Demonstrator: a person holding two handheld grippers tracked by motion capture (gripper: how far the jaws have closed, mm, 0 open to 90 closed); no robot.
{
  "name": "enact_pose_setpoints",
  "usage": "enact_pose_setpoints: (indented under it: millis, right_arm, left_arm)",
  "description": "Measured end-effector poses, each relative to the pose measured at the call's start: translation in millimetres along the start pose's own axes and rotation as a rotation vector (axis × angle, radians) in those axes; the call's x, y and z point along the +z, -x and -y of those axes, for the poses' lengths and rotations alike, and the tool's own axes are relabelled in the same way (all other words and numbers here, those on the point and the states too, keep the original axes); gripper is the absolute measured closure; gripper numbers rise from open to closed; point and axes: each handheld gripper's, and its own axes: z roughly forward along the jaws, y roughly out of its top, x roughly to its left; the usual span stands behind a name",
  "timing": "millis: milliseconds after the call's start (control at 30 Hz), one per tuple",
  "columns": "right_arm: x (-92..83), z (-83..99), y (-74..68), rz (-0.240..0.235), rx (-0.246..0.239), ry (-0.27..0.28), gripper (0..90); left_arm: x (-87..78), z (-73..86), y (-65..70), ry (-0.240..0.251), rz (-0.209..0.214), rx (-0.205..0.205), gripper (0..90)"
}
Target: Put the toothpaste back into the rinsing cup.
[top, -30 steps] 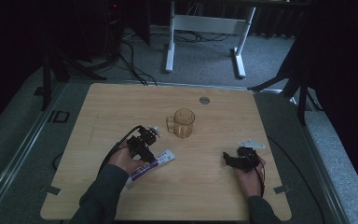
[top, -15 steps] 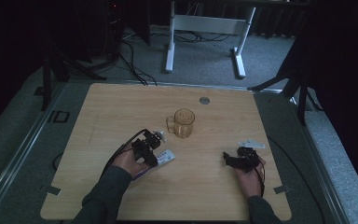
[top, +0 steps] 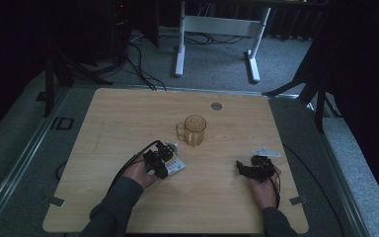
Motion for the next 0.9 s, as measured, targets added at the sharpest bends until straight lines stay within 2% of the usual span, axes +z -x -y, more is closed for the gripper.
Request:
enact_pose_setpoints:
  millis: [233, 367, 533, 900]
  right_arm:
    - [0.0, 0.0, 0.0, 0.0, 0.0, 0.0, 22.9]
    - [0.0, 0.0, 0.0, 0.0, 0.0, 0.0, 22.9]
    - [0.0, 0.0, 0.0, 0.0, 0.0, 0.0, 22.9]
    - [0.0, 0.0, 0.0, 0.0, 0.0, 0.0, 22.9]
  left_arm:
    - [6.3, -0.7, -0.6, -0.019, -0.006, 0.001, 67.1]
    - [7.9, -1.9, -1.2, -0.024, -0.001, -0.005, 66.8]
    - [17.3, -2.9, -2.0, -0.059, 0.007, -0.004, 65.0]
    - [24.8, -4.7, -4.7, -0.08, 0.027, -0.01, 64.1]
